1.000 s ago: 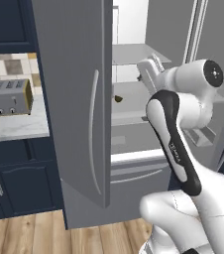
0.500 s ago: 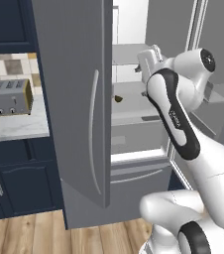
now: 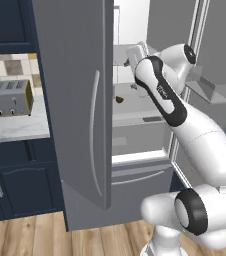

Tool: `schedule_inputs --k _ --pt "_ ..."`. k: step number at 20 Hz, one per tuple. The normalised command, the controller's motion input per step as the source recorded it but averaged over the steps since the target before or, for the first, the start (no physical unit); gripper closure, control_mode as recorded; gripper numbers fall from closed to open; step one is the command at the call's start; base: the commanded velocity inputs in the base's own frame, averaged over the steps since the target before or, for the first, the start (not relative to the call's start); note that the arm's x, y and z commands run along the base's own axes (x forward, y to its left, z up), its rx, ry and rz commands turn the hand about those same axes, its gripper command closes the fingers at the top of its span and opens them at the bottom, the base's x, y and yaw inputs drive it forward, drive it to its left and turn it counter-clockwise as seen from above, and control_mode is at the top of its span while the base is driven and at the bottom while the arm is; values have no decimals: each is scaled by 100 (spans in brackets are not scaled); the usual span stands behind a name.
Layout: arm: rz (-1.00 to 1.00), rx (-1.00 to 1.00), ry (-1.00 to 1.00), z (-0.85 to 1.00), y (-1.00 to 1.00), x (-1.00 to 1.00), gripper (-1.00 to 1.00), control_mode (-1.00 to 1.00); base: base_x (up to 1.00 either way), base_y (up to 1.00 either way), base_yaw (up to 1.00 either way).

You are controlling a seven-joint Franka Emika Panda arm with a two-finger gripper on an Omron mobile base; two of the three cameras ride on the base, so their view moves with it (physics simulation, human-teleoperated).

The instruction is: Retrieve the apple and kiwi from the fridge and place them into the bowl on the dining table.

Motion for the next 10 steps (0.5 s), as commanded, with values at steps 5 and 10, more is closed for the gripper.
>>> schedule_inputs --k 5,10 --pt "19 3 0 1 30 63 -100 -100 0 0 0" --pt "17 0 0 7 56 39 -100 -100 0 0 0"
